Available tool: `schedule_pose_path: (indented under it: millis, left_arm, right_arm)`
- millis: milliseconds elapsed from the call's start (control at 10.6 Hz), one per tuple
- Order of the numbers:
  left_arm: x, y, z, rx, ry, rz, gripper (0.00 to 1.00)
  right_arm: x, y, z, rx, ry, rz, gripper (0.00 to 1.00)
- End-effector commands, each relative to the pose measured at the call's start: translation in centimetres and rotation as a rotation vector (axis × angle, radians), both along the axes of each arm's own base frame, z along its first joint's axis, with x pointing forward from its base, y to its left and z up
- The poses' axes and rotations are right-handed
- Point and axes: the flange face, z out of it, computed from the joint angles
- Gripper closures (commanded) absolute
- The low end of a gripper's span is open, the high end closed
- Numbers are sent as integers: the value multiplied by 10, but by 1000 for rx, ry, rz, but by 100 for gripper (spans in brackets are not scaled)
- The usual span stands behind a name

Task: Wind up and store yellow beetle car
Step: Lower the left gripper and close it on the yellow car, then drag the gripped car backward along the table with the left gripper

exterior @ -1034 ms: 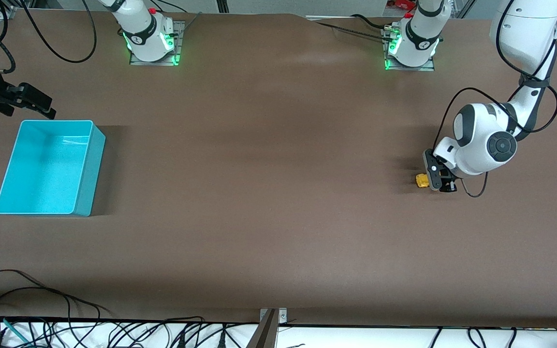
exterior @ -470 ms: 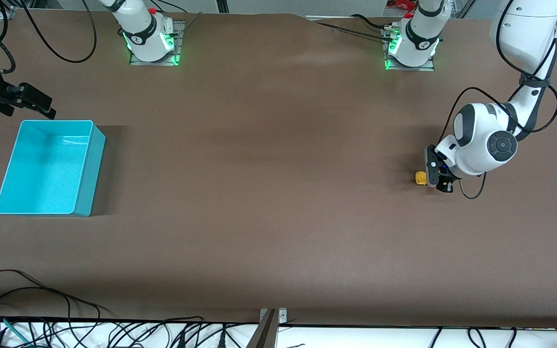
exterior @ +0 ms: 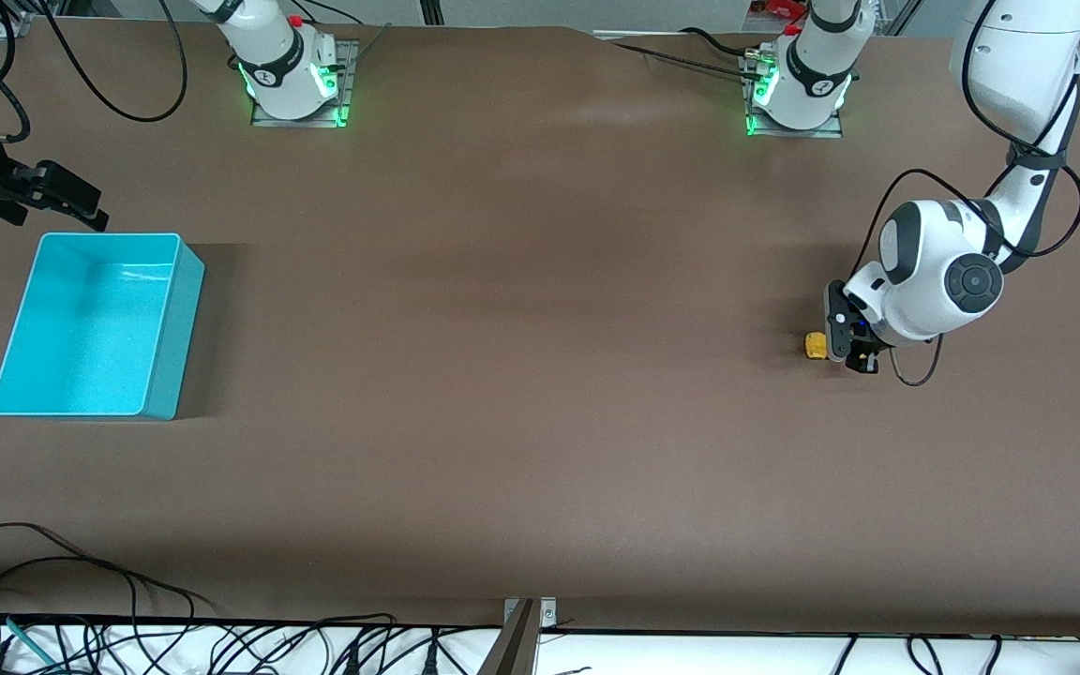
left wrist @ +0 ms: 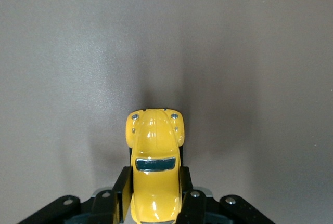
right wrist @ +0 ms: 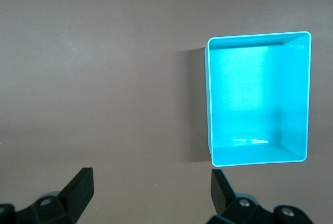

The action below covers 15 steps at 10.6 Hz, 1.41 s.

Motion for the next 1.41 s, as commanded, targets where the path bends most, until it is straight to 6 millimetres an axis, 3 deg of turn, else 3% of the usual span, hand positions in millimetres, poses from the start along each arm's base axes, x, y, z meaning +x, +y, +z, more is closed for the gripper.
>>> schedule_pose_path:
  millis: [0,282,846,1316]
  left_arm:
    - [1,17,-19,-3,-14,-58,96]
    - [0,30,-24,-6,-6,-66,100]
    - [6,103,-34,0,-8,-72,100]
    - [-3,144,-38,8,-16,-68,100]
  right_arm:
    - [-1,1,7,-12,-5,-4,0]
    - [-1,0,7,-12,-3,-5,0]
    - [-1,0,6,-12,-2,-5,0]
    - [-1,1,7,-12,-3,-4,0]
